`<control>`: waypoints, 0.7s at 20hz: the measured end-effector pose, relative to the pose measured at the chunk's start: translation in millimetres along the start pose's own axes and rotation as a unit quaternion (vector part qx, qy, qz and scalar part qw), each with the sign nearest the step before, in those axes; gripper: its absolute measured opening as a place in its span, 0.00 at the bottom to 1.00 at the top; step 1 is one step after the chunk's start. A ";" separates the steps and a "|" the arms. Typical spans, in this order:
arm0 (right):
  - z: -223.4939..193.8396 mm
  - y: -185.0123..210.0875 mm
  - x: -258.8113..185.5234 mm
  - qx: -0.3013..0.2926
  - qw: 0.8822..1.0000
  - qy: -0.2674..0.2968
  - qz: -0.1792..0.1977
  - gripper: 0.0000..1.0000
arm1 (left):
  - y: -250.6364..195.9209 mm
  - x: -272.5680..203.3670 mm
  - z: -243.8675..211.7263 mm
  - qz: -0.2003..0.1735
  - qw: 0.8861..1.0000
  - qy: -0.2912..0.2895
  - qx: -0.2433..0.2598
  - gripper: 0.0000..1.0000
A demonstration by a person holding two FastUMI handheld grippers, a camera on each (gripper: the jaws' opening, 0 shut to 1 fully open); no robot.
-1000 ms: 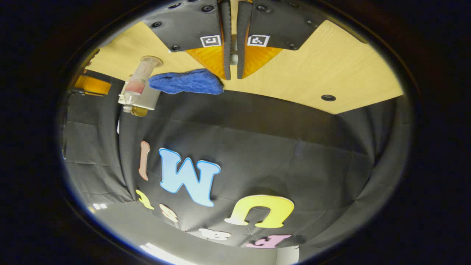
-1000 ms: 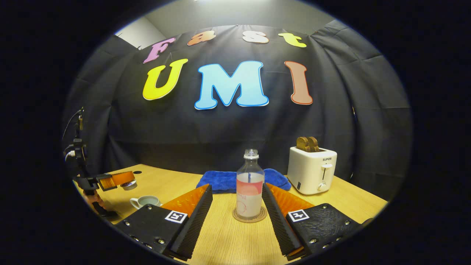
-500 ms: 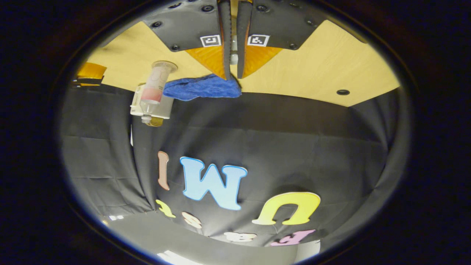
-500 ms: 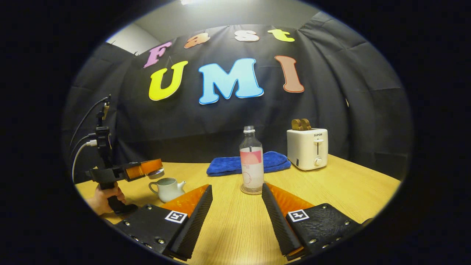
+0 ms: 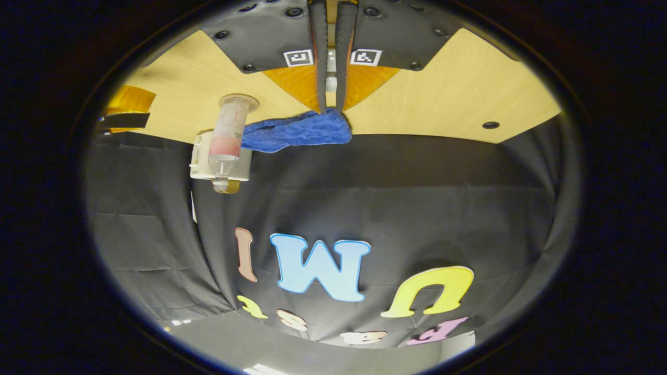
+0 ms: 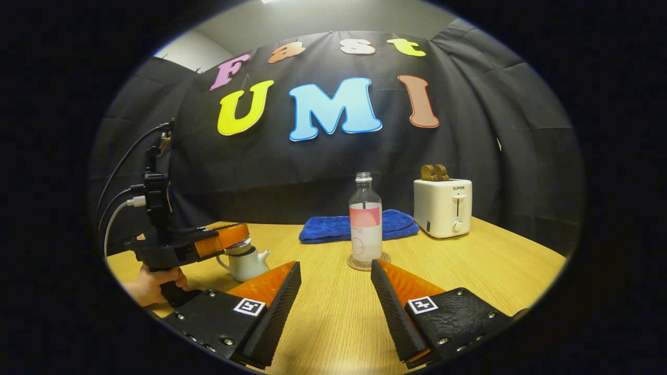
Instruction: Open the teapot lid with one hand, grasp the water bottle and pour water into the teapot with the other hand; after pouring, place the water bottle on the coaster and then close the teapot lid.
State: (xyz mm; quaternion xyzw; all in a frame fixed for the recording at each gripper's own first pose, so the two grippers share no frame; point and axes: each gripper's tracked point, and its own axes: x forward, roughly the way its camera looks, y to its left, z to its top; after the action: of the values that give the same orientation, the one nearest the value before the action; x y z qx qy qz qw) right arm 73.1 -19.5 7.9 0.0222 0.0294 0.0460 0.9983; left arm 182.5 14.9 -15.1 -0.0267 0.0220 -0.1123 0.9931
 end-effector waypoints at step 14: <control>-0.5 5.9 0.9 -0.016 1.000 -0.001 0.004 0.84 | -7.7 8.2 -7.0 0.002 1.000 0.003 0.017 0.12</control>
State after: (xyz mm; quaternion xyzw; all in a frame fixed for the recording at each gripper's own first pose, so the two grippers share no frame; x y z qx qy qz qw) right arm 73.5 -13.5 7.6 0.0065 0.0280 0.0509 0.9983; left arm 188.4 5.2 -22.0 -0.0097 0.0230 -0.1107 0.9935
